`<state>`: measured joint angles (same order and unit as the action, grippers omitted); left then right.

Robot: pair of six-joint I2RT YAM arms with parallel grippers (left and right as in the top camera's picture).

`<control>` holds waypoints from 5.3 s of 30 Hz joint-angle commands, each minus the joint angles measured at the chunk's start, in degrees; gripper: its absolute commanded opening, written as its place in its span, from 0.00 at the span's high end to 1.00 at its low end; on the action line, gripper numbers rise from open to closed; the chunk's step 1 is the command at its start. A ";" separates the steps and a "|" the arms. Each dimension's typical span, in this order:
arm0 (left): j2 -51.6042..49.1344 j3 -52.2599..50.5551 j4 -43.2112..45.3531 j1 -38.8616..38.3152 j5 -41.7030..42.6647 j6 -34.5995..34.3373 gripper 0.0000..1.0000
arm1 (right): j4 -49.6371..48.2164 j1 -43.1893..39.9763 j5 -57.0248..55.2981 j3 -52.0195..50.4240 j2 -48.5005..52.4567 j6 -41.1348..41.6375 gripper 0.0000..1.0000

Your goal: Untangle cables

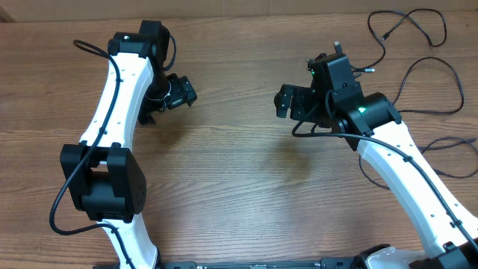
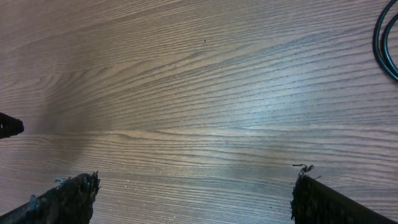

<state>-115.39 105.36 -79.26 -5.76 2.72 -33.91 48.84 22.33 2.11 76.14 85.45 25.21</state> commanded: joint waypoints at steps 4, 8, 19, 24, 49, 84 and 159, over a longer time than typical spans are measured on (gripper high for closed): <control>1.62 1.20 0.07 0.07 -0.55 0.94 0.00 | -0.37 0.15 -0.55 0.09 -0.85 -0.66 0.00; 1.62 1.20 0.07 0.07 -0.55 0.94 0.00 | -0.35 0.15 -0.83 0.09 -0.85 -0.87 0.00; 1.62 1.20 0.07 0.07 -0.55 0.94 0.00 | 1.05 0.11 -4.44 0.09 -0.66 -3.39 0.00; 1.62 1.20 0.07 0.07 -0.55 0.94 0.00 | 1.53 -0.70 -8.33 -0.02 -0.68 -6.97 0.00; 1.62 1.20 0.07 0.07 -0.52 0.94 0.00 | -23.58 -19.19 -1.09 -40.22 -44.17 -10.75 0.00; 1.62 1.20 0.07 0.07 -0.55 0.94 0.01 | -51.95 -24.44 4.07 -75.69 -85.31 -15.28 0.00; 1.62 1.20 0.04 0.07 -0.55 0.94 0.00 | -44.04 -23.67 0.13 -75.65 -85.29 -28.06 0.00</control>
<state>-115.39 105.38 -79.24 -5.76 2.72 -33.91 5.17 -1.37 2.57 1.06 0.73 -3.20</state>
